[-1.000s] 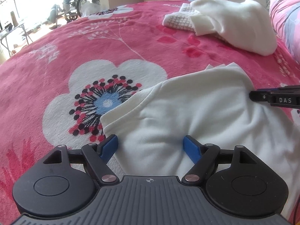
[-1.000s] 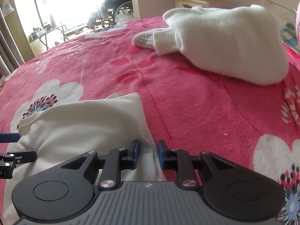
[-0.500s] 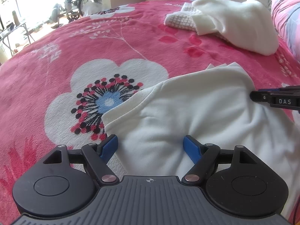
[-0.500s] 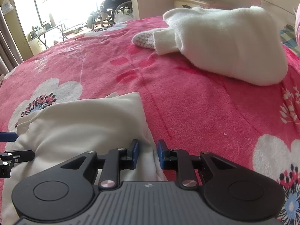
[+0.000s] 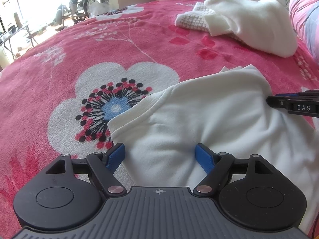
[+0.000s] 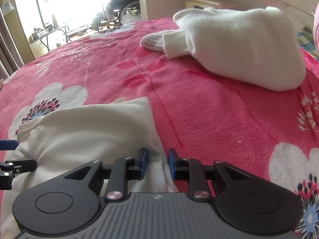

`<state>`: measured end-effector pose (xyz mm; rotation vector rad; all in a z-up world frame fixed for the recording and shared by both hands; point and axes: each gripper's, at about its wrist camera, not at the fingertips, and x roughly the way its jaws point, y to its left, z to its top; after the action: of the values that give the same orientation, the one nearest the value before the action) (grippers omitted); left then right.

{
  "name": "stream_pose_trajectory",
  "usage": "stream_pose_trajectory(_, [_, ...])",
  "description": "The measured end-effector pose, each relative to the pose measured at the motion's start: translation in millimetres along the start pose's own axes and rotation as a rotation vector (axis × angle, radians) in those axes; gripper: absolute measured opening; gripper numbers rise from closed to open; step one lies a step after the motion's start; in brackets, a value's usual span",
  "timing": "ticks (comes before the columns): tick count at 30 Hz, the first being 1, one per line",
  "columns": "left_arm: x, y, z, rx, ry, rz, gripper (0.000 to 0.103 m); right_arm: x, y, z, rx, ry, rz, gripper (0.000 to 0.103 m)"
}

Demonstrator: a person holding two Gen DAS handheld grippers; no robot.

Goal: Fold clothes

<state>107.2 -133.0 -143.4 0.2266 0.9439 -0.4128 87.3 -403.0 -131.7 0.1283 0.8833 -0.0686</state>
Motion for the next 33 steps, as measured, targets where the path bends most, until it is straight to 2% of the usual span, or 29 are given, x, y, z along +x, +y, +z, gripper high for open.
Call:
stream_pose_trajectory(4, [-6.6, 4.7, 2.1, -0.015, 0.011, -0.011, 0.078, -1.4, -2.8, 0.9, -0.003, -0.004, 0.008, 0.029])
stream_pose_trajectory(7, [-22.7, 20.9, 0.3, -0.040, 0.015, -0.060, 0.078, -12.0, -18.2, 6.2, 0.052, -0.035, 0.073, 0.029])
stream_pose_trajectory(9, [-31.7, 37.6, -4.4, -0.083, 0.029, -0.123, 0.079, -19.9, -34.2, 12.0, 0.106, -0.062, 0.137, 0.031])
stream_pose_trajectory(12, [-36.3, 61.9, -14.7, -0.176, 0.095, -0.239, 0.083, -23.2, -56.2, 21.9, 0.177, -0.065, 0.229, 0.036])
stream_pose_trajectory(16, [-29.7, 73.2, -27.2, -0.254, 0.155, -0.416, 0.083, -14.6, -80.5, 24.8, 0.307, -0.014, 0.389, 0.043])
stream_pose_trajectory(19, [-14.5, 68.3, -31.3, -0.271, 0.215, -0.525, 0.083, -3.5, -83.5, 21.5, 0.315, 0.040, 0.430, 0.046])
stream_pose_trajectory(27, [11.2, 56.7, -25.5, -0.241, 0.221, -0.539, 0.083, 26.9, -86.8, 11.5, 0.307, 0.186, 0.511, 0.050])
stream_pose_trajectory(33, [26.0, 62.4, -13.2, -0.304, 0.211, -0.593, 0.083, 59.5, -81.0, 28.6, 0.269, 0.234, 0.643, 0.064])
